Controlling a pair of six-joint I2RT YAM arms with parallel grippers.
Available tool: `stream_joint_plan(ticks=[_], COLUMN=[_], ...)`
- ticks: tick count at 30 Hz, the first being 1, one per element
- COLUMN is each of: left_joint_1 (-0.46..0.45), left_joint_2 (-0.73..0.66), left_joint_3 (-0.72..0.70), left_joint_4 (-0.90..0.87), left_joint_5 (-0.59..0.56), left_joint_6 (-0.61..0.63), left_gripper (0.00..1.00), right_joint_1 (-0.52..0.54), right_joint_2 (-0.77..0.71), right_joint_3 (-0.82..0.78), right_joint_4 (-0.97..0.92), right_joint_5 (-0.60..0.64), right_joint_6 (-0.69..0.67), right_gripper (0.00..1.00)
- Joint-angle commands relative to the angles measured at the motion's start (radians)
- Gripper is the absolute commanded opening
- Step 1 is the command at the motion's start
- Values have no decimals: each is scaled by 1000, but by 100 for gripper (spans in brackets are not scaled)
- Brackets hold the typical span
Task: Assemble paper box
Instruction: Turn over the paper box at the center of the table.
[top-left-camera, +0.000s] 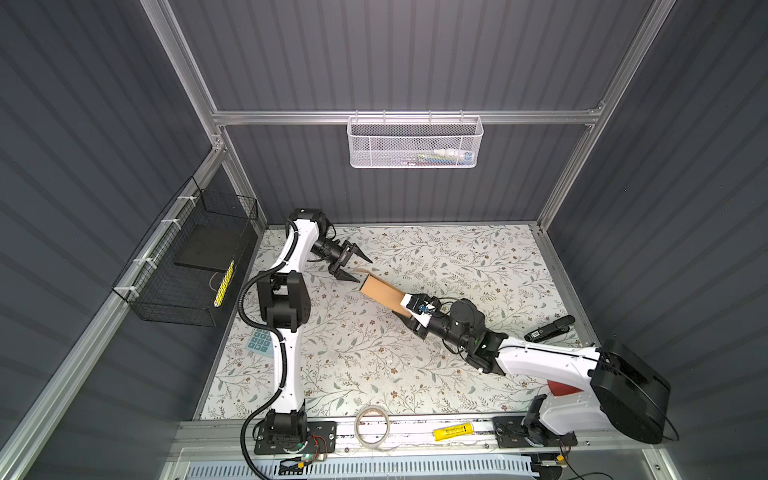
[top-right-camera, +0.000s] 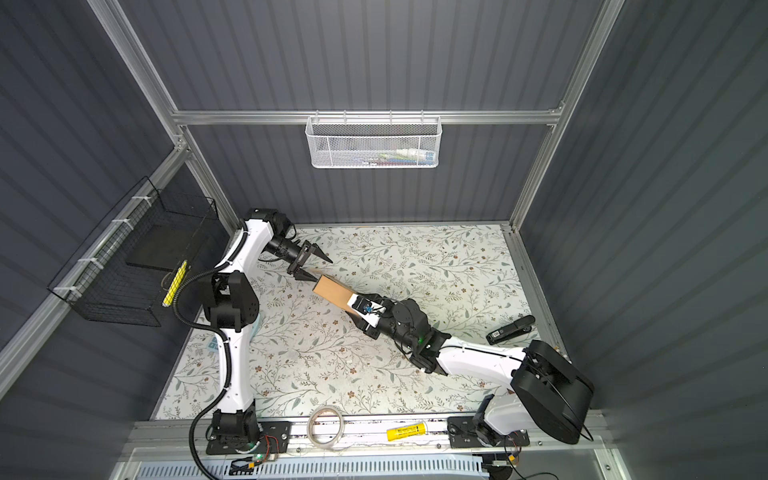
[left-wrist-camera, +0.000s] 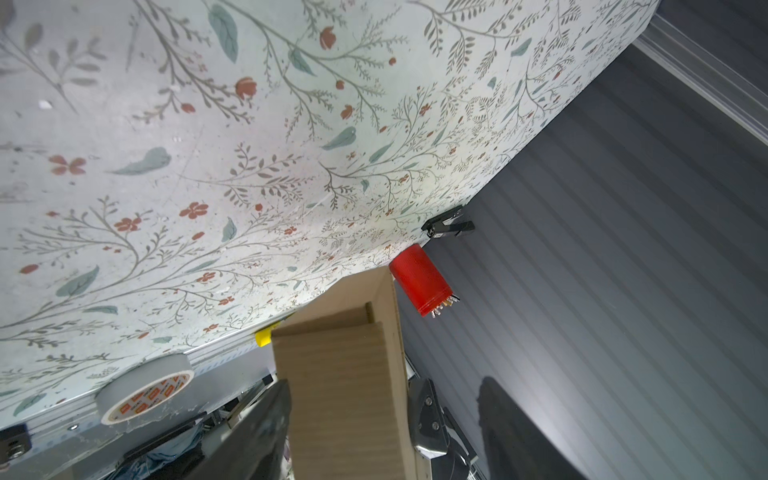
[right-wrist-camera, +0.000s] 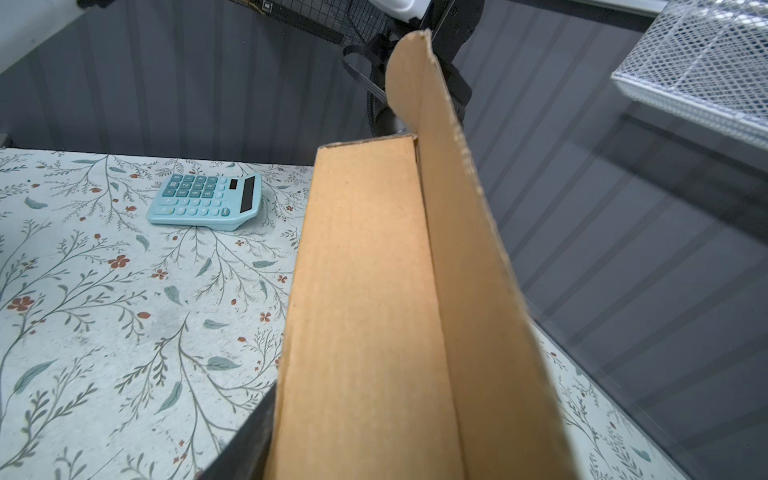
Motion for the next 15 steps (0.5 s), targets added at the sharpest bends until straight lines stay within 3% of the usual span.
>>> stream_joint_plan(ticks=[1,11,15], left_joint_1=[5,11,10], left_joint_2=[31,21,-73], left_joint_3=[64,100,-30], left_joint_4=[-54,65,214], left_joint_5=[-50,-271,-374], left_joint_6=[-24,-94,-164], left_gripper=[71,69,69], right_joint_1=[2,-2,-5], right_joint_2=[-42,-143,-168], right_joint_3=[-19,-26,-8], right_joint_4=[-32,-176,-256], right_joint_5=[13,6,-8], right_joint_6=[3,47,84], right_gripper=[43,43,43])
